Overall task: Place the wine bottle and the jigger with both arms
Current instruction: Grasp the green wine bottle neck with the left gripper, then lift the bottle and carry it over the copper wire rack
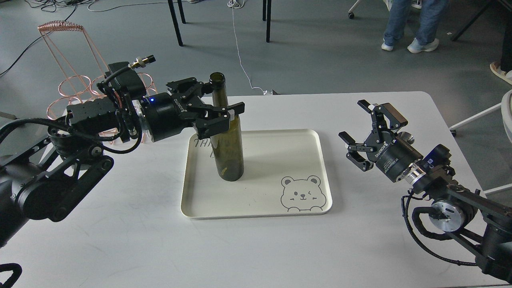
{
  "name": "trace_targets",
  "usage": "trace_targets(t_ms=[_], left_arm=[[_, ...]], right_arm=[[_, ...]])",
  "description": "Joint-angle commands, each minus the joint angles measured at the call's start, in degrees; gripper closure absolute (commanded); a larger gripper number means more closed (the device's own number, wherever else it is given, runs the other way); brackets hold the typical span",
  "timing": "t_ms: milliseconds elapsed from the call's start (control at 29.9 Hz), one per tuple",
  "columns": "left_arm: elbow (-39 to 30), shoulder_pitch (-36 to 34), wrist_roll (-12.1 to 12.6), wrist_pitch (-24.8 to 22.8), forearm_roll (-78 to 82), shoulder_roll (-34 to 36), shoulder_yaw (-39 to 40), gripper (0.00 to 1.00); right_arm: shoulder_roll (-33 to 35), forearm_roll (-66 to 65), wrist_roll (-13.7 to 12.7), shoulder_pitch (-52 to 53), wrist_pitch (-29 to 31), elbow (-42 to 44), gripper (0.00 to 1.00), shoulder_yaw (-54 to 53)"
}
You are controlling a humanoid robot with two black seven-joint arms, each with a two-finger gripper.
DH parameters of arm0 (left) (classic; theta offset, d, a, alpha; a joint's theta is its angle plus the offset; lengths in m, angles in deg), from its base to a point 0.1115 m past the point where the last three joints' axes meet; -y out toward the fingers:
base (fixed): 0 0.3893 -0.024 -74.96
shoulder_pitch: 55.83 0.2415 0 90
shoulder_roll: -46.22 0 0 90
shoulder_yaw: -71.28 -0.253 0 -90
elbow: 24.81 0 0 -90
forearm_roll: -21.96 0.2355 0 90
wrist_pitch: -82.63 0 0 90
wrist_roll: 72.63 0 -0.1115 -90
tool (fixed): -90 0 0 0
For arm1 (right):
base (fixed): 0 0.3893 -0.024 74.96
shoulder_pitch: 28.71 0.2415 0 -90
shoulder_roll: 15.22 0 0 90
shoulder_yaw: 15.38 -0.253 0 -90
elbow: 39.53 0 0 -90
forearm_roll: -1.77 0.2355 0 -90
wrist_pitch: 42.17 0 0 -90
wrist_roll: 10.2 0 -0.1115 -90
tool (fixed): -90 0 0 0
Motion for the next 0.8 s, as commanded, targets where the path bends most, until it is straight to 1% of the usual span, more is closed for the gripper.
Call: trace_targets(t_ms=[0, 67, 100, 435, 535, 635, 769], left_arm=[[0.00, -0.03, 0.00, -0.01, -0.02, -0.01, 0.00, 0.28], [0.00, -0.03, 0.00, -0.01, -0.02, -0.10, 0.00, 0.40], [0.00, -0.03, 0.00, -0.01, -0.02, -0.10, 0.00, 0.44], [0.35, -0.03, 0.00, 0.17, -0.02, -0.45, 0.00, 0.64], [0.35, -0.11, 0.00, 0.17, 0.07, -0.37, 0.00, 0.78], [0.35, -0.20, 0.00, 0.17, -0.28, -0.28, 0.00, 0.80], [0.18, -2.04, 0.00, 0.17, -0.64, -0.28, 0.09, 0.80]], right_arm=[[-0.06, -0.08, 0.00, 0.00, -0.03, -0.02, 0.01, -0.01], [-0.06, -0.08, 0.00, -0.26, 0.05, -0.02, 0.01, -0.01], [-0.06, -0.08, 0.00, -0.26, -0.03, -0.02, 0.01, -0.01], [-0.06, -0.17, 0.00, -0.79, -0.04, -0.02, 0.01, -0.27], [0.02, -0.17, 0.00, -0.79, -0.04, -0.02, 0.01, -0.36], [0.02, -0.17, 0.00, -0.79, -0.04, -0.02, 0.01, -0.36], [0.02, -0.17, 0.00, -0.79, -0.04, -0.02, 0.01, -0.36]])
